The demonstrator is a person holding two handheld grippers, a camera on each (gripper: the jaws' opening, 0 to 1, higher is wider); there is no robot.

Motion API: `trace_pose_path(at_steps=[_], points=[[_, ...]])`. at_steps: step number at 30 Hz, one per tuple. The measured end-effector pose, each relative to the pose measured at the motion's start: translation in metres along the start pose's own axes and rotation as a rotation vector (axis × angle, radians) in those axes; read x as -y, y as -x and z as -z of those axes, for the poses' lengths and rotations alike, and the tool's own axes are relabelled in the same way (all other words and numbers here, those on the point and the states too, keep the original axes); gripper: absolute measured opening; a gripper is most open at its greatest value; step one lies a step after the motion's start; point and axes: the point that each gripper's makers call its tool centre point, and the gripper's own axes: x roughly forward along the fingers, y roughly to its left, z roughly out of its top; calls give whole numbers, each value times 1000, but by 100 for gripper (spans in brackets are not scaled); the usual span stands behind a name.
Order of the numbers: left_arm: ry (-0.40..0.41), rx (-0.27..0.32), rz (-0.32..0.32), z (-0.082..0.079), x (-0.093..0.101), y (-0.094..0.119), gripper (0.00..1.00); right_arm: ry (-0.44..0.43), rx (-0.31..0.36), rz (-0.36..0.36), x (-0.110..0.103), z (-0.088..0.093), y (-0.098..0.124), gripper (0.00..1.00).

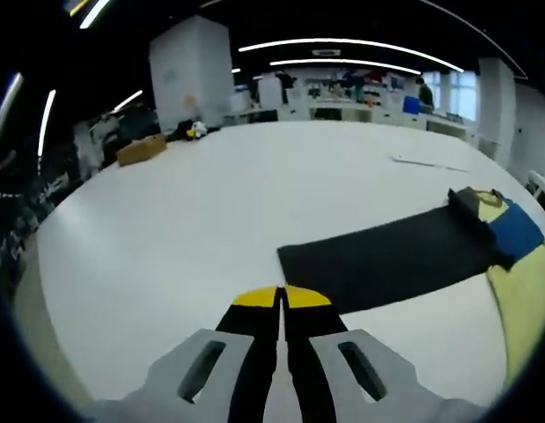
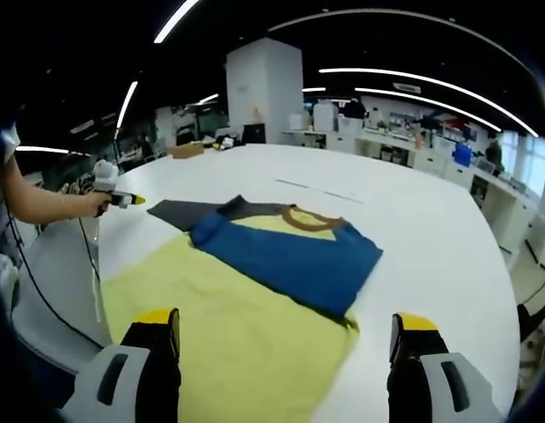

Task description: Fold the garment on the visible template until the final outline fits inside the template.

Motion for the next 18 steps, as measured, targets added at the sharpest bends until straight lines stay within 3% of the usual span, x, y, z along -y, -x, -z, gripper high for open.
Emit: trace_pose_path(at_steps=[3,5,9,17,18], points=[[37,-11,32,3,5,-6,19,5,-3,-3,-3,0,0,99],[33,-12,46,4,9,-9,25,13,1,-1,-4,-2,1,99],[53,-24,59,9,15,-14,30,40,3,19,-1,-4,3,99],[77,-48,41,24,16,-15,28,30,13,19,-1,-6,9,99],[114,-35,38,24,15,-15,28,29,13,20,-1,-6,9,99]])
